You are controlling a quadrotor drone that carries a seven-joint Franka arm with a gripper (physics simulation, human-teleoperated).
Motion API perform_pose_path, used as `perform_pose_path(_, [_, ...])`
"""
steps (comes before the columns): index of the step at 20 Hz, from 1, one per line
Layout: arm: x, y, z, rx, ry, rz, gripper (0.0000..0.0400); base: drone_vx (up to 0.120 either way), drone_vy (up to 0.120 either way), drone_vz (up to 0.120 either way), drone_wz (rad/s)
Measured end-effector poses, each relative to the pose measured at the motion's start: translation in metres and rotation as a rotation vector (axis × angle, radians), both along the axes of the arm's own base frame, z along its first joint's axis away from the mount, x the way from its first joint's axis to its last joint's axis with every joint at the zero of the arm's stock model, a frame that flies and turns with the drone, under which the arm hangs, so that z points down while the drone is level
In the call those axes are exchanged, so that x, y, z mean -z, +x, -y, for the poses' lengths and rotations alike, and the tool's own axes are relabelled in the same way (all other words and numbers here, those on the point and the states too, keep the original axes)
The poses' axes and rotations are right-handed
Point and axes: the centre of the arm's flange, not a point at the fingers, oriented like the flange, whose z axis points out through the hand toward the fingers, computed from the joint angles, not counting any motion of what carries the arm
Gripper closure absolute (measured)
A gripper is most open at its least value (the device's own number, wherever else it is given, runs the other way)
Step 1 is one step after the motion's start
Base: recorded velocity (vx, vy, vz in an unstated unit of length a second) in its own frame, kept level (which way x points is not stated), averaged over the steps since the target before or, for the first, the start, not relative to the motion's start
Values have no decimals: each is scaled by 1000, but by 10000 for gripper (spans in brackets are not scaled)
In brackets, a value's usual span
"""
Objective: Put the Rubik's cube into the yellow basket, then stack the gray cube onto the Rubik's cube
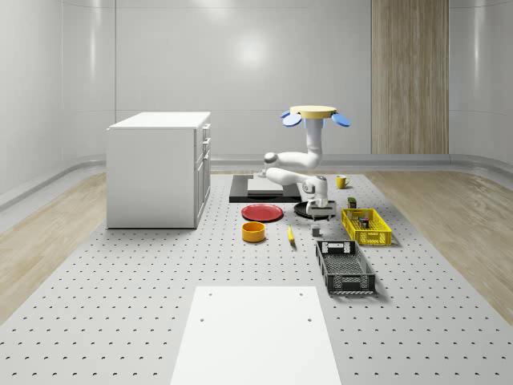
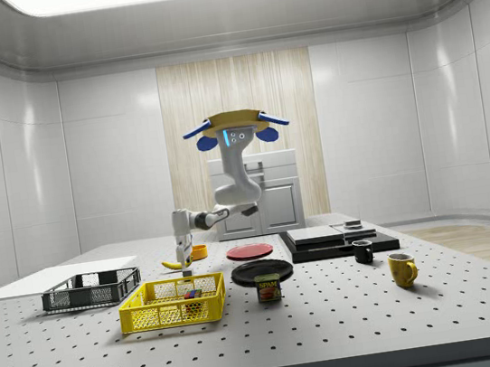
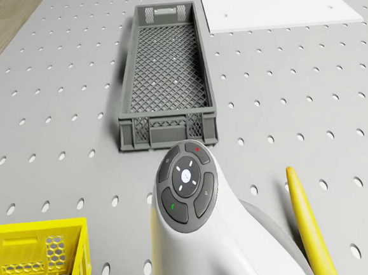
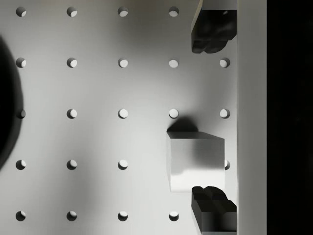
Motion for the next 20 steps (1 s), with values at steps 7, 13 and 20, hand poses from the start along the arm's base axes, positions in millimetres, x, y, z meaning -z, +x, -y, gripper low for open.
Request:
perform_pose_path(7, [0,0,0,0,0,0,0,0,-91,-17,0])
perform_pose_path(13, [-2,0,0,0,0,0,0,0,0,0,0])
perform_pose_path(20, [-24,1,0,0,0,0,0,0,0,0,0])
